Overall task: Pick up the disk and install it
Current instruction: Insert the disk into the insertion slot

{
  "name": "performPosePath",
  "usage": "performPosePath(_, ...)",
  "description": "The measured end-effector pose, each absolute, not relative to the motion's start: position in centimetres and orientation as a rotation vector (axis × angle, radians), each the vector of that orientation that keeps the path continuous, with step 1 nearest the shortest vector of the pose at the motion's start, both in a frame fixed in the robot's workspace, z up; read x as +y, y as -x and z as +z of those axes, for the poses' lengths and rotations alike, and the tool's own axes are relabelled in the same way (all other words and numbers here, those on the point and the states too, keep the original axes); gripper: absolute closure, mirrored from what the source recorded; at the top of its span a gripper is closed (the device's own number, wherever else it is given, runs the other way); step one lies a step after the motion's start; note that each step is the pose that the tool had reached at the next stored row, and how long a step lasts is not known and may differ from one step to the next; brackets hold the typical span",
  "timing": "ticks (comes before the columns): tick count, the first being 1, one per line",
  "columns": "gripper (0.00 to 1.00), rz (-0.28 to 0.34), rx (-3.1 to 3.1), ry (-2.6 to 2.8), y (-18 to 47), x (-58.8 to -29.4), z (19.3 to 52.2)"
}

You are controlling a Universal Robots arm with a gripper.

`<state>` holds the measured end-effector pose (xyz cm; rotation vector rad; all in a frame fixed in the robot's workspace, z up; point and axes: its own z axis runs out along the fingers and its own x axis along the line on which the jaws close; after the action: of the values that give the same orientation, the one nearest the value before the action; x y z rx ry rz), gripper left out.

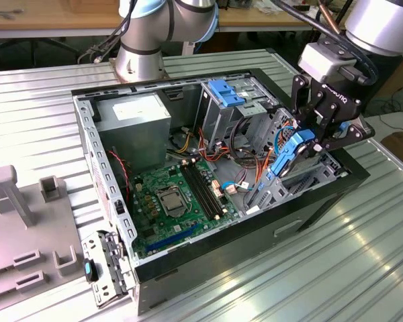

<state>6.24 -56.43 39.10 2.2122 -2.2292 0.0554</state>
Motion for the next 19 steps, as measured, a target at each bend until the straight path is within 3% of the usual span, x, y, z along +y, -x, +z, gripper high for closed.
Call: performPosePath(19,0.63,0.055,-2.229,-2.212,-6.2,-56.6,37.8)
